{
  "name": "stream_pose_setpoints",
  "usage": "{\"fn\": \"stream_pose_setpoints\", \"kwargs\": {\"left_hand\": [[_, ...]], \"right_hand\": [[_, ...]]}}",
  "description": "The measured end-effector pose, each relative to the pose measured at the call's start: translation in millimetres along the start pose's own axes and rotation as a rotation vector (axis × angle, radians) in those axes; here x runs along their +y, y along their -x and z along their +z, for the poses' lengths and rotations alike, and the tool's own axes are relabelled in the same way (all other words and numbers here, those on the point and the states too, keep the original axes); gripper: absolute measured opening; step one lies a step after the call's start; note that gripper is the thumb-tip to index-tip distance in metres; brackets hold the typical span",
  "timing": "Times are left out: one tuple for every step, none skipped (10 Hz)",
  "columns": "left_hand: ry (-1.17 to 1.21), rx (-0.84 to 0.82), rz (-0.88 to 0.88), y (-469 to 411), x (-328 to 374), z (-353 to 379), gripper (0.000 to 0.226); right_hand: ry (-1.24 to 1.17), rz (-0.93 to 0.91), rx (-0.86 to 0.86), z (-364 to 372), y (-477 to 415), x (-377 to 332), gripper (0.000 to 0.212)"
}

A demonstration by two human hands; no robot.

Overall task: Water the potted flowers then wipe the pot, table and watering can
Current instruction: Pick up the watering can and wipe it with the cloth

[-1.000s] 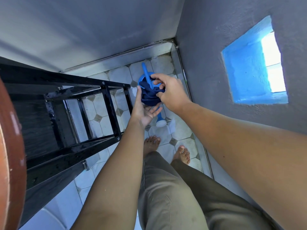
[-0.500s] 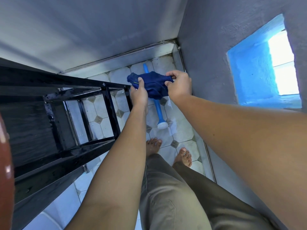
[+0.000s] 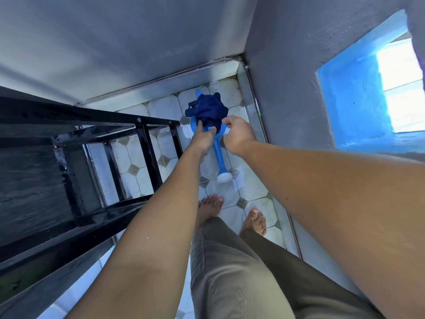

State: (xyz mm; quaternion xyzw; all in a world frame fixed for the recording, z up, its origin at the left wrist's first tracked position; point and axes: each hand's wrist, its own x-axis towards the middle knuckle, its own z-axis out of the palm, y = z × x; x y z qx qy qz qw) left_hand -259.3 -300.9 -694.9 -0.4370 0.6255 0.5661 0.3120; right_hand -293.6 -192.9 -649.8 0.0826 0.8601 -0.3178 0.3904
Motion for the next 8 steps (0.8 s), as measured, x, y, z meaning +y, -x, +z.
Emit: {"fn": "stream_pose_setpoints", "kwargs": {"left_hand": [[-0.013, 0.033, -0.059, -2.0, 6.8, 1.8, 0.075], [-0.016, 0.142, -0.053, -9.6, 19.1, 1.8, 0.071], [-0.096, 0.330, 0.042, -24.8, 17.7, 2.4, 0.042], [-0.020, 0.539, 0.117, -18.0, 14.8, 3.3, 0.029], [0.119, 0.586, 0.086, -13.0, 9.5, -0.1, 0.017], [0.134, 0.478, -0.072, -4.3, 2.2, 3.0, 0.043], [-0.009, 0.302, -0.010, 1.7, -6.8, 5.9, 0.068], [-0.162, 0.197, 0.102, 20.9, -7.1, 10.1, 0.065]], "right_hand": [[-0.034, 0.033, 0.001, -0.2, 4.3, 7.4, 0.051], [-0.049, 0.061, 0.011, 1.0, 3.4, 10.9, 0.044], [-0.077, 0.073, 0.022, -0.2, 0.6, 13.2, 0.040], [-0.067, 0.089, 0.031, -3.5, 1.2, 15.3, 0.038], [-0.073, 0.115, 0.035, -4.0, 2.5, 16.5, 0.038], [-0.094, 0.127, 0.020, -2.6, 7.3, 10.6, 0.042], [-0.116, 0.123, 0.002, 0.8, 10.9, 7.1, 0.045], [-0.132, 0.111, -0.010, -0.1, 22.8, 3.9, 0.048]]}}
